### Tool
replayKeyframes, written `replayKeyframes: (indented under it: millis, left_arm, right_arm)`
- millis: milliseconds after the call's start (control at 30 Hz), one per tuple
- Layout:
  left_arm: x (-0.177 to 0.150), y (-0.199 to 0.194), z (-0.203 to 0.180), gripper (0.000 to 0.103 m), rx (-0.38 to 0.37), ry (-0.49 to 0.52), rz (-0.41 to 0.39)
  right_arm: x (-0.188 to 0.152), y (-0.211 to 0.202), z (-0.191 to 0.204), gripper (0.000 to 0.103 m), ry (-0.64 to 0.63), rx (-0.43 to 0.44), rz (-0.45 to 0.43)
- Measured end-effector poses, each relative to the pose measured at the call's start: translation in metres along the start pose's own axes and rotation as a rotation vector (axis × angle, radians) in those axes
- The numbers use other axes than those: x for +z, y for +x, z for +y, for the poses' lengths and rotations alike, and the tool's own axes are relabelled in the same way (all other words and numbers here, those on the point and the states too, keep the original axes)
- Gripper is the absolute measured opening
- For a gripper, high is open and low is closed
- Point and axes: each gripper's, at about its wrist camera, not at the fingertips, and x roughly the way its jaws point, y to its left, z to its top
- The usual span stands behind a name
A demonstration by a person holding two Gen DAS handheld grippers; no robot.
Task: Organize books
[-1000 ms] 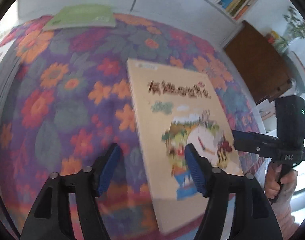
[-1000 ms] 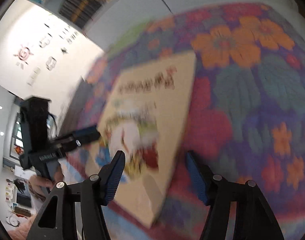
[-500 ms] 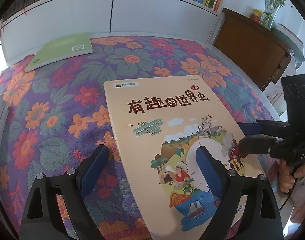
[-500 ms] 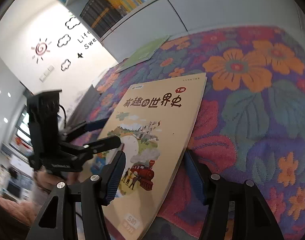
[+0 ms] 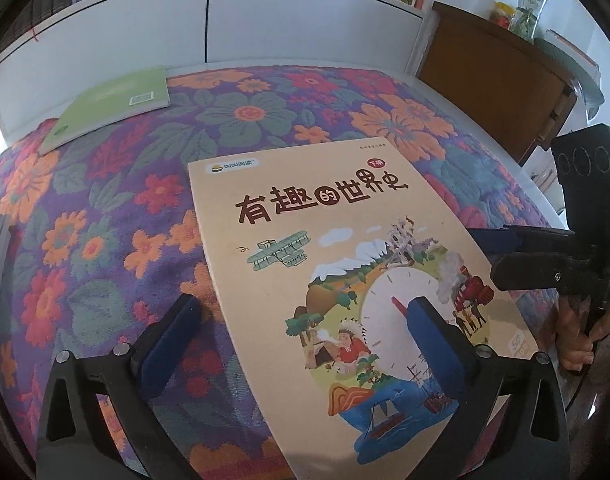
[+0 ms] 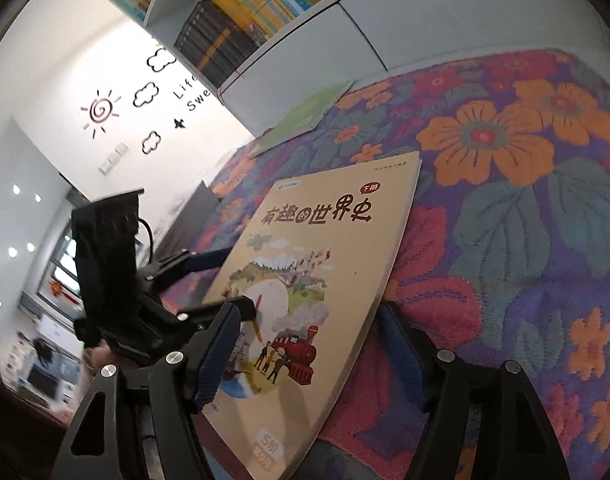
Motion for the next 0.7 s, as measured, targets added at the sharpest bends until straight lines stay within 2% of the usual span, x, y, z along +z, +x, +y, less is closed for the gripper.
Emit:
replayKeyframes:
  millis: [133, 333, 600, 700]
  left_arm:
    - [0.0, 0.001, 0.0, 0.103, 0.002, 0.001, -0.001]
    - [0.0, 0.001, 0.0, 0.103, 0.002, 0.002, -0.003]
    - [0.0, 0.0, 0.001, 0.102, -0.006, 0.002, -0.005]
    - [0.0, 0.0, 0.0, 0.103, 0.0, 0.005, -0.005]
  right_arm:
    - [-0.002, 0.001, 0.006, 0.071, -0.027, -0.023, -0.006]
    - [-0.002, 0.001, 0.008, 0.077, -0.031, -0.007, -0.015]
    - [-0.003, 0.004, 0.015, 0.078, -0.081, -0.054, 0.007]
    - [-0.004, 0.002, 0.012, 0.077, -0.049, -0.044, -0.018]
